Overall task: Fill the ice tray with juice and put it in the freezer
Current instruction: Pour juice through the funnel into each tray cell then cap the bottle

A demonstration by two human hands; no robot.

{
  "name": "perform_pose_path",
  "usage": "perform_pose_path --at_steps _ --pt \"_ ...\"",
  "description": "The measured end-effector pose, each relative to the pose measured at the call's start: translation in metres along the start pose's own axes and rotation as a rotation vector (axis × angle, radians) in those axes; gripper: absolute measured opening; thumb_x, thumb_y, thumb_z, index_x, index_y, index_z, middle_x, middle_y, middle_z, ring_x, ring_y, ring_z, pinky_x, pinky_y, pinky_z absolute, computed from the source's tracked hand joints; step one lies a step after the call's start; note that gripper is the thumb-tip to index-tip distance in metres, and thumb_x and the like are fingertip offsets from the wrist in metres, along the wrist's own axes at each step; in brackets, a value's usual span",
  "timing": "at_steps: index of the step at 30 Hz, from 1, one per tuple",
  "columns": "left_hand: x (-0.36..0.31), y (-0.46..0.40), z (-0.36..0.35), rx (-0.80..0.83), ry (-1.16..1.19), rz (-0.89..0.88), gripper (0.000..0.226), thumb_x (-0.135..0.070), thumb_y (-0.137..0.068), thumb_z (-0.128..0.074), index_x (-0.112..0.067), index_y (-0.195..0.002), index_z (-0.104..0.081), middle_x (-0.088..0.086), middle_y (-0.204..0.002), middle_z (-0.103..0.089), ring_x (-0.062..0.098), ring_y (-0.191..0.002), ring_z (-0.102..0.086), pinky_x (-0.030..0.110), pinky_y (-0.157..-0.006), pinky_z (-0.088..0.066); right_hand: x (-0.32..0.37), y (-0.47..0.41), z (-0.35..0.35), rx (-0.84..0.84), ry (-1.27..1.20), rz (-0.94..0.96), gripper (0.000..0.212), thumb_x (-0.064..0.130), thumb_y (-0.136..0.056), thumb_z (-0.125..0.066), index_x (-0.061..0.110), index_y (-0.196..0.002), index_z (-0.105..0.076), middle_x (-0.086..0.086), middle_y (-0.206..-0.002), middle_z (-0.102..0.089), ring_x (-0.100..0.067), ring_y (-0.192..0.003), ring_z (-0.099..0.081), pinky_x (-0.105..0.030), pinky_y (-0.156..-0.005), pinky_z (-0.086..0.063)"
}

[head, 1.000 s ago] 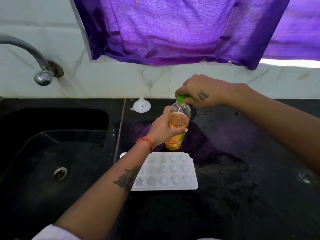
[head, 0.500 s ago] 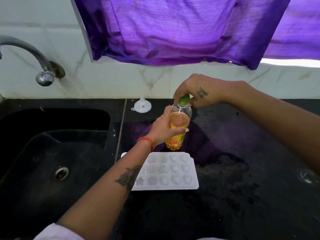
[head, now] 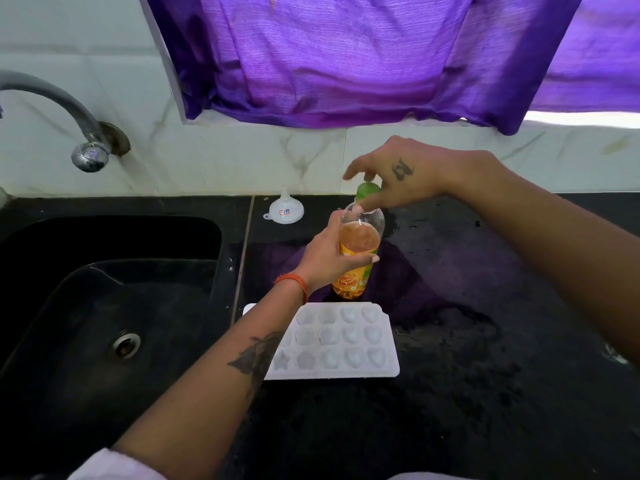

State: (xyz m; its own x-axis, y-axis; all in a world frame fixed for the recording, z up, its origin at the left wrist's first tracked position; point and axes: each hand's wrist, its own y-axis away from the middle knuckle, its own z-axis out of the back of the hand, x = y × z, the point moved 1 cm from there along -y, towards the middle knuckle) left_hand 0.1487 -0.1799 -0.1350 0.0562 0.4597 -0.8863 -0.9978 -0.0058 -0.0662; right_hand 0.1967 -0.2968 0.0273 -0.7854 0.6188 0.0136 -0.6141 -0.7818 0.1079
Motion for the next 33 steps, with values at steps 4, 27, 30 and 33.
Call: perform_pose_path --at_steps 4,27,30,33 --pt "0.0 0.0 0.0 0.005 0.016 -0.002 0.076 -0.04 -0.07 -0.079 -0.035 -0.127 -0.03 -0.007 -0.121 -0.056 0.018 -0.109 -0.058 0.038 -0.089 -0.053 0.003 -0.001 -0.002 -0.008 0.053 0.049 0.029 0.027 -0.088 -0.061 0.015 -0.114 -0.064 -0.008 -0.104 -0.068 -0.016 -0.079 -0.051 -0.024 -0.075 -0.04" --pt "0.053 -0.001 0.035 0.365 -0.144 0.353 0.086 -0.013 -0.076 -0.076 -0.025 -0.146 -0.029 0.002 -0.132 -0.053 0.019 -0.114 -0.054 0.034 -0.098 -0.045 -0.039 0.036 -0.23 -0.149 -0.589 -0.599 0.052 0.028 -0.071 -0.078 0.017 -0.119 -0.062 -0.007 -0.119 -0.06 -0.024 -0.109 -0.057 -0.031 -0.095 -0.045" --pt "0.062 -0.021 0.058 0.206 -0.379 0.248 0.058 -0.018 -0.081 -0.071 -0.021 -0.135 -0.048 0.004 -0.129 -0.061 0.017 -0.105 -0.06 0.029 -0.097 -0.044 -0.026 0.03 -0.202 -0.316 -0.903 -0.471 0.078 0.026 -0.064 -0.084 0.023 -0.132 -0.048 0.005 -0.132 -0.052 -0.008 -0.117 -0.049 -0.027 -0.099 -0.041" --pt "0.064 -0.052 0.074 0.062 -0.665 0.09 0.048 -0.021 -0.086 -0.064 -0.021 -0.132 -0.052 0.003 -0.137 -0.054 0.024 -0.122 -0.052 0.034 -0.102 -0.039 0.0 0.023 -0.187 -0.443 -1.306 -0.304 0.101 0.017 -0.057 -0.088 0.039 -0.137 -0.029 0.028 -0.131 -0.042 0.017 -0.114 -0.044 -0.006 -0.088 -0.041"
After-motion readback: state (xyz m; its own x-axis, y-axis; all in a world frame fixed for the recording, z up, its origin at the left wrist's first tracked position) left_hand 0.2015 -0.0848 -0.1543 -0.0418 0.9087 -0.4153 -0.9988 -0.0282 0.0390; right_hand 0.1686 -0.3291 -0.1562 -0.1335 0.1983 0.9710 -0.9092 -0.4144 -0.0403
